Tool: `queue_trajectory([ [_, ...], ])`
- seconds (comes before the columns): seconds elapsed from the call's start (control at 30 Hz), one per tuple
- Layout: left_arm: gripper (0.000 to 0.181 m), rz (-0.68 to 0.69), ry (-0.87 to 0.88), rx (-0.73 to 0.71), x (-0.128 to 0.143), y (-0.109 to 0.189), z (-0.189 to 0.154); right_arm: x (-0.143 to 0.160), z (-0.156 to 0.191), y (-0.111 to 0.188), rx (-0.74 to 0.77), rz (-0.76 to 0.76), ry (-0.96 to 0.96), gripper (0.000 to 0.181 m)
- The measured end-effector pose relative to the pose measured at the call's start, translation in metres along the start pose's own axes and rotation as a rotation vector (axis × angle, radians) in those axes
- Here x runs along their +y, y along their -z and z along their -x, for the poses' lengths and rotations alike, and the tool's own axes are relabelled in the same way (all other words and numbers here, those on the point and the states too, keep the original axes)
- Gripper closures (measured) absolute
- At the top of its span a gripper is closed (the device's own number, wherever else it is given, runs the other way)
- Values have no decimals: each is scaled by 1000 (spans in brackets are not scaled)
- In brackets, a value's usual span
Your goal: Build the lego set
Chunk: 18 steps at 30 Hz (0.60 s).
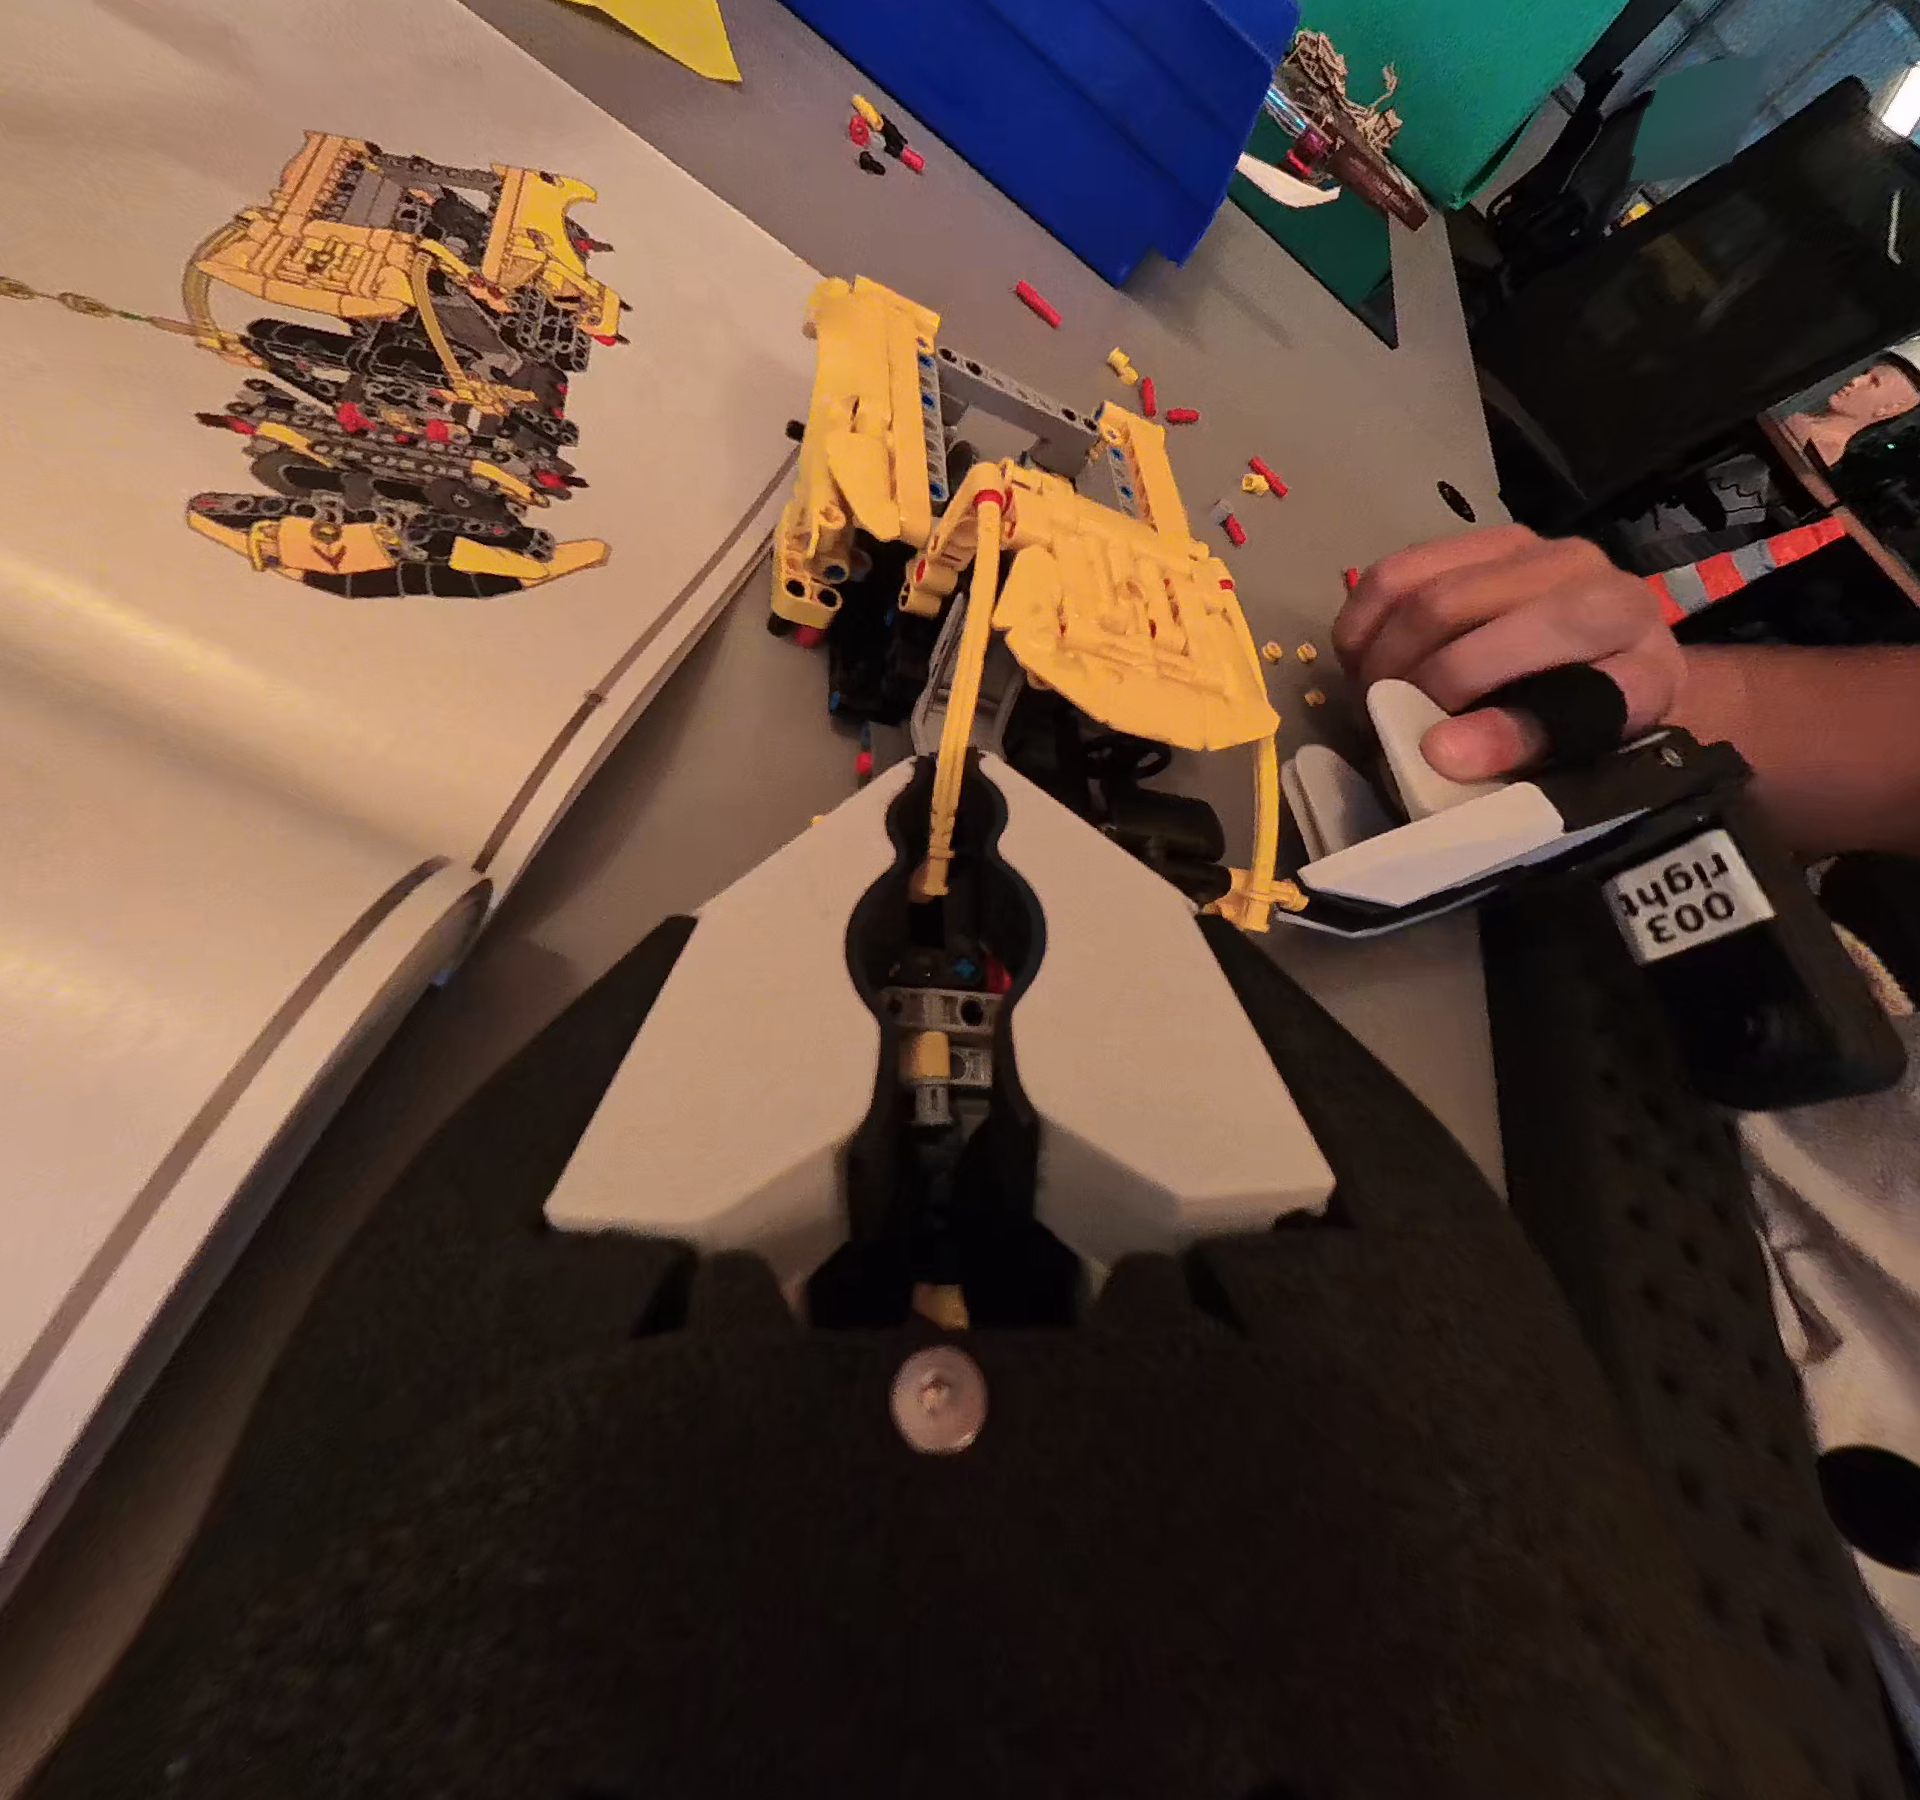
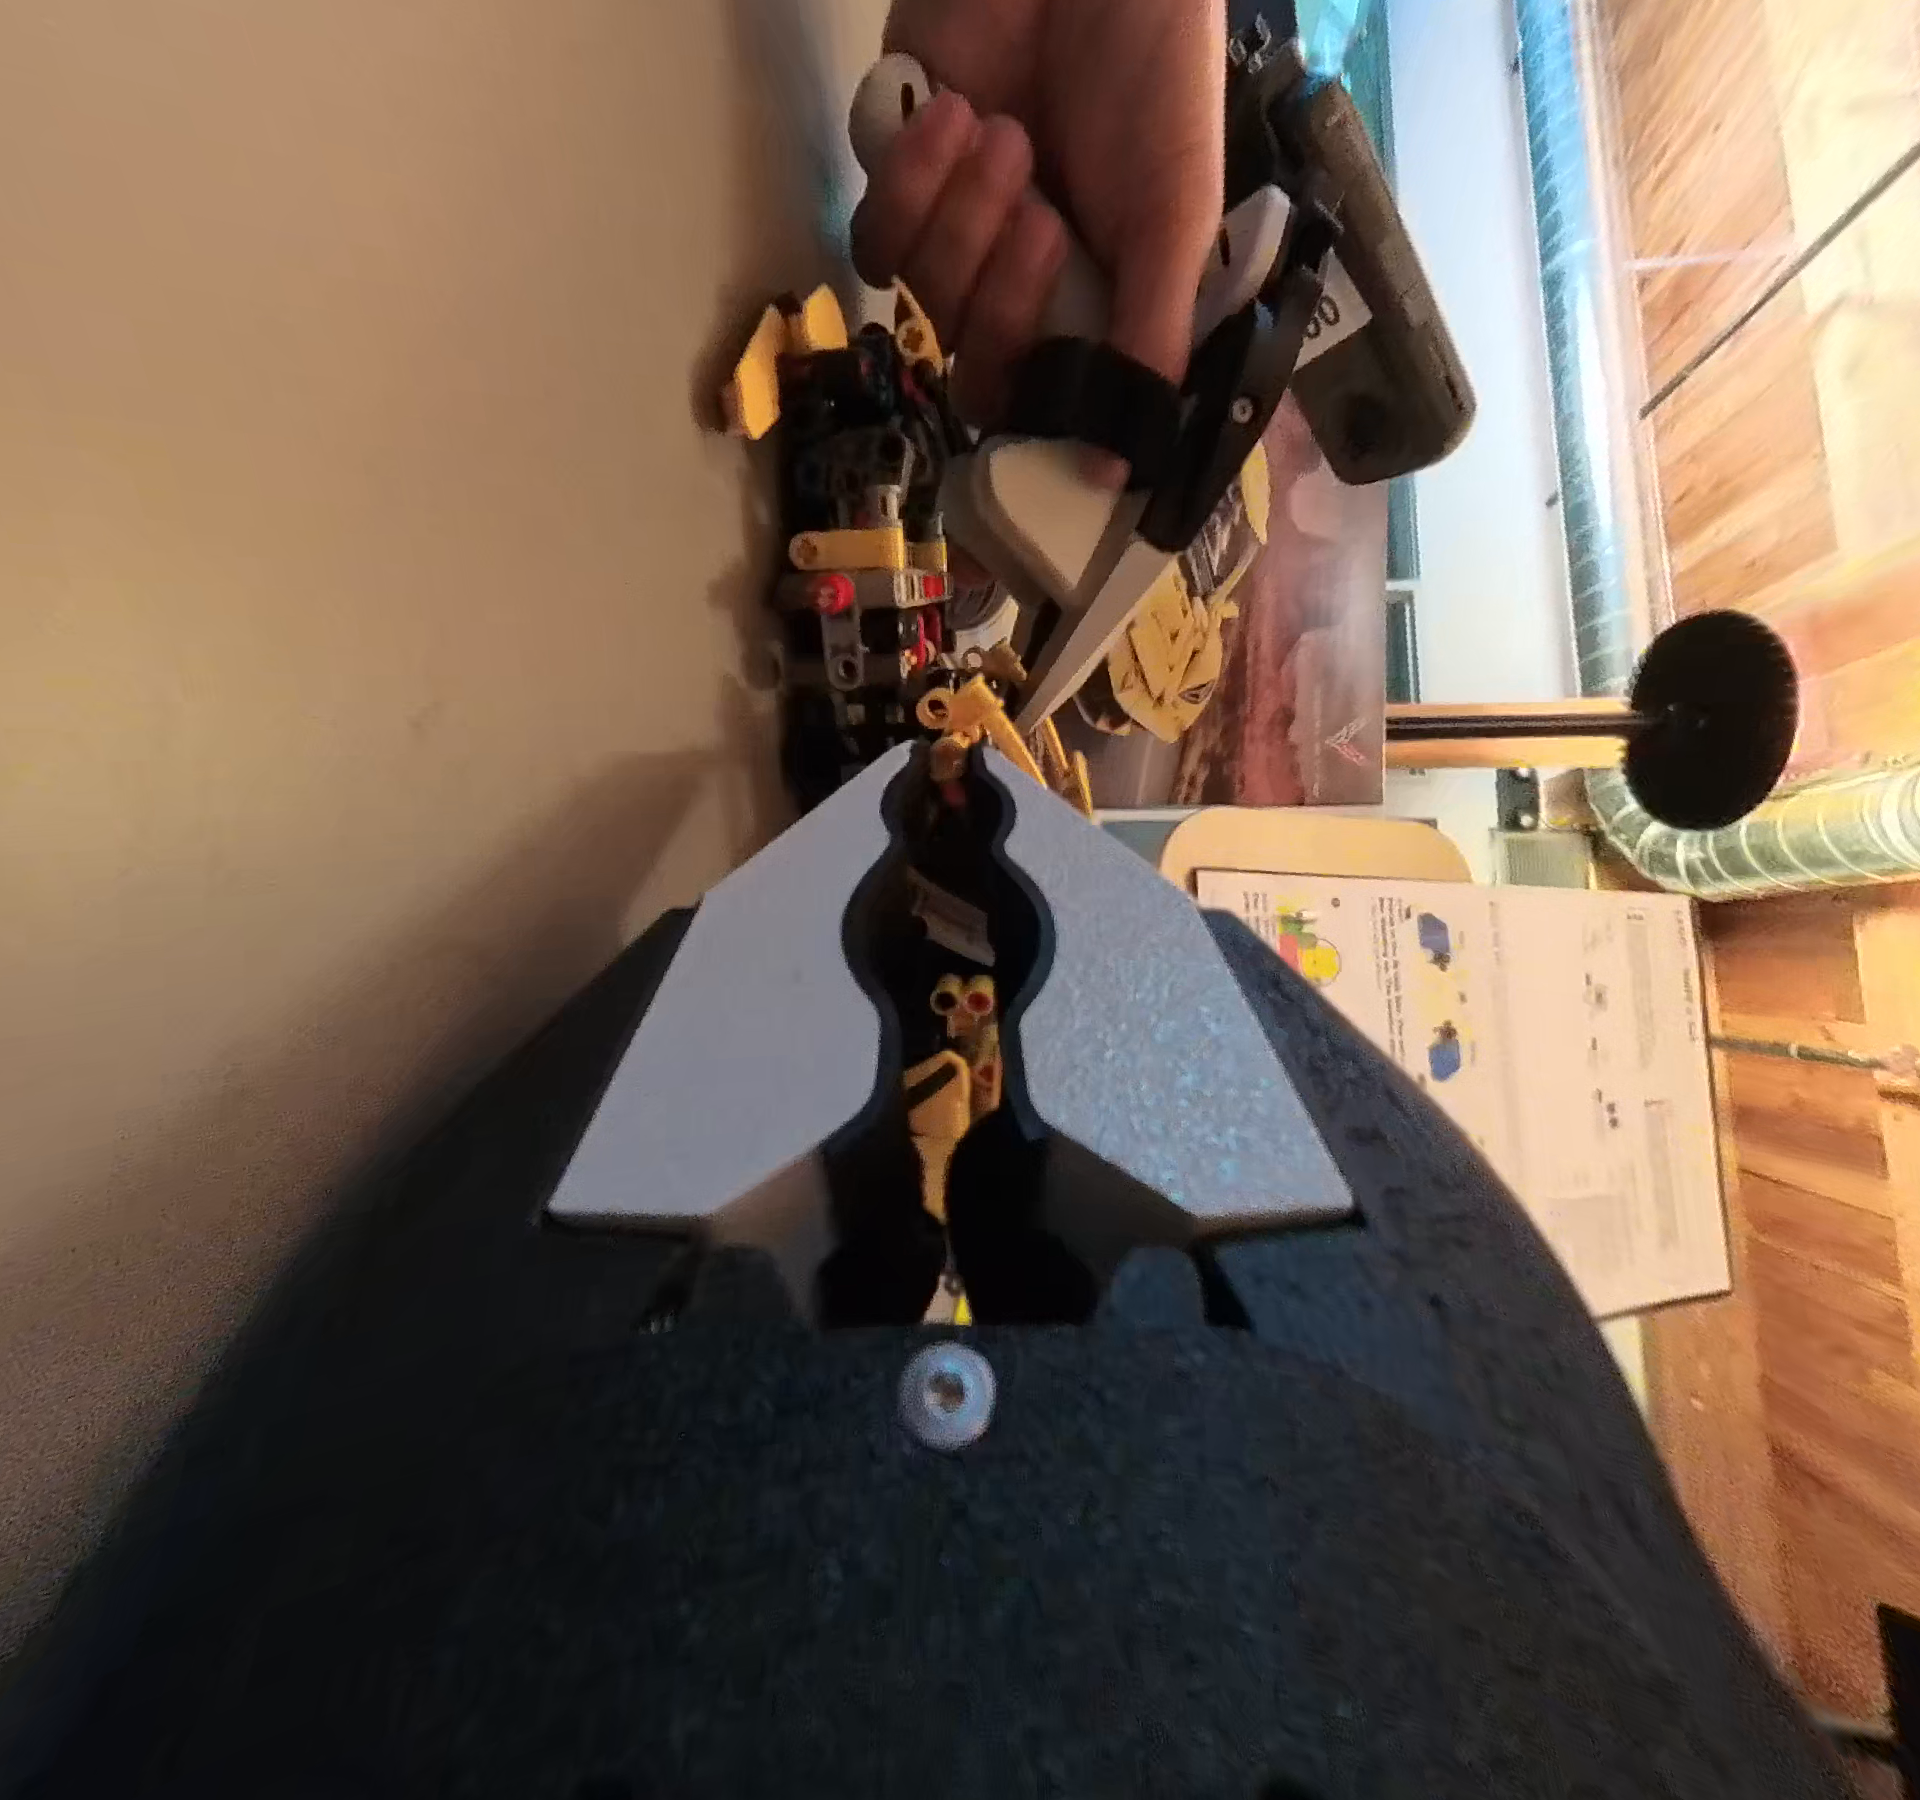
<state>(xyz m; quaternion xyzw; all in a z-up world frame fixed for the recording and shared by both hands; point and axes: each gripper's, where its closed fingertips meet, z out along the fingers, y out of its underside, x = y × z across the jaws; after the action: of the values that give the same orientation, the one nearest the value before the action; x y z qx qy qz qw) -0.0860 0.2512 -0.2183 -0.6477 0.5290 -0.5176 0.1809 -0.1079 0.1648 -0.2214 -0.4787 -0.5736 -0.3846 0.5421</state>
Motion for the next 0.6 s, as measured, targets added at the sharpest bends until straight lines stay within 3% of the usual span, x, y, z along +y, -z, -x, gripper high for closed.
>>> queue_trajectory([
  [0.23,176,-7,4,-4,-1,0,2,-2,0,-2,-10,-159,88,176],
  [0.43,175,-14,5,-20,-1,1,4,0,0,-5,5,-89,130,176],
  [0.6,176,-17,7,-23,-1,0,4,1,0,-5,-21,-81,44,176],
])
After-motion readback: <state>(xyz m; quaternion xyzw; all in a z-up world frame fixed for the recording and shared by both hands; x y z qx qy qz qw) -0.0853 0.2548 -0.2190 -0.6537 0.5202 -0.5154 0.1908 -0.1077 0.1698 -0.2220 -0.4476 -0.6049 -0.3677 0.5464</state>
